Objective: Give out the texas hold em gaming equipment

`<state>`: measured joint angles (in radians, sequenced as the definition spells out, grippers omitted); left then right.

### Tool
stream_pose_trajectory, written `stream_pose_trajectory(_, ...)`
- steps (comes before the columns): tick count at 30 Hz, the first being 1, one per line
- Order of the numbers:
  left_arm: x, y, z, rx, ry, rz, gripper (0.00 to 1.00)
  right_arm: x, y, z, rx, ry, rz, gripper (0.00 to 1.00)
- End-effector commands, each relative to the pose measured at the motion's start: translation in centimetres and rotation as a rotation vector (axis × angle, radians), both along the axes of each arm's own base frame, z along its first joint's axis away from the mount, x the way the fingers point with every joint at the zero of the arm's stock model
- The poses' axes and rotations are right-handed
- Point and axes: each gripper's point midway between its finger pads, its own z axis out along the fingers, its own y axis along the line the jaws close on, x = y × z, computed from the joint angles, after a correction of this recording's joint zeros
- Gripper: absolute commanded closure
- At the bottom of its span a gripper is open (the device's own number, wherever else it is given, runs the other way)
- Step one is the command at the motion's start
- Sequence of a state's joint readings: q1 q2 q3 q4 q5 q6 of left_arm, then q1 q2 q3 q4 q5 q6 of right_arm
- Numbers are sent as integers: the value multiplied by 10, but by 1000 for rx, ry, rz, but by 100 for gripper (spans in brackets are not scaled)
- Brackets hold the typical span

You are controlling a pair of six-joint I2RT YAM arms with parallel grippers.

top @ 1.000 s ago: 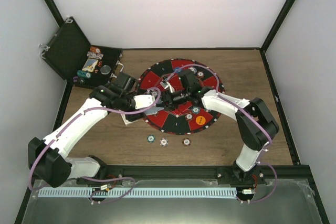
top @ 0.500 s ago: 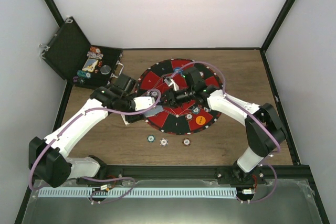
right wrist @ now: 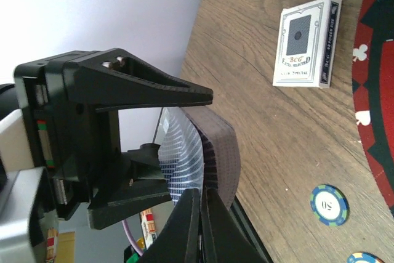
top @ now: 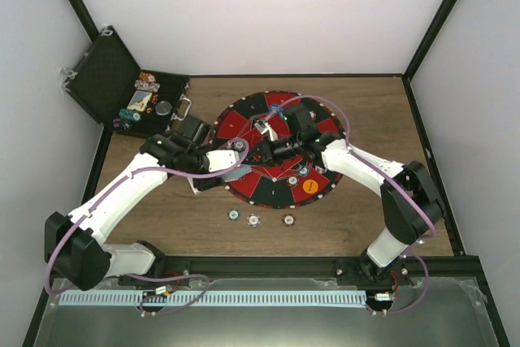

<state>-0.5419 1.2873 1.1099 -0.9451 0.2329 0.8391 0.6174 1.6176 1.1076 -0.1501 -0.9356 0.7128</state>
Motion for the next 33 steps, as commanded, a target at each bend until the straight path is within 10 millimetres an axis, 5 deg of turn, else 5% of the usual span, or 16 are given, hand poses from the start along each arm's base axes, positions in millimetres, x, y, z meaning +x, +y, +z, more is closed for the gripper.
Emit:
stream_pose_trajectory(1, 0, 6, 1, 2, -6, 12, 96, 3, -10, 23, 37, -40, 1, 99)
stream_pose_trajectory(12, -4, 25, 2, 23, 18, 48, 96, 48, -60, 36, 47, -66, -98, 99)
stream_pose_trajectory(18, -11, 37, 12, 11, 14, 70, 96, 88, -57, 19, 13, -51, -153, 99)
stream_pose_trajectory(23, -19, 44, 21, 4, 7, 79, 96, 118, -31, -10, -27, -22, -167, 99)
stream_pose_trajectory(33, -25, 47, 23, 0, 22, 83, 96, 164, 65, -76, -148, 16, -119, 99)
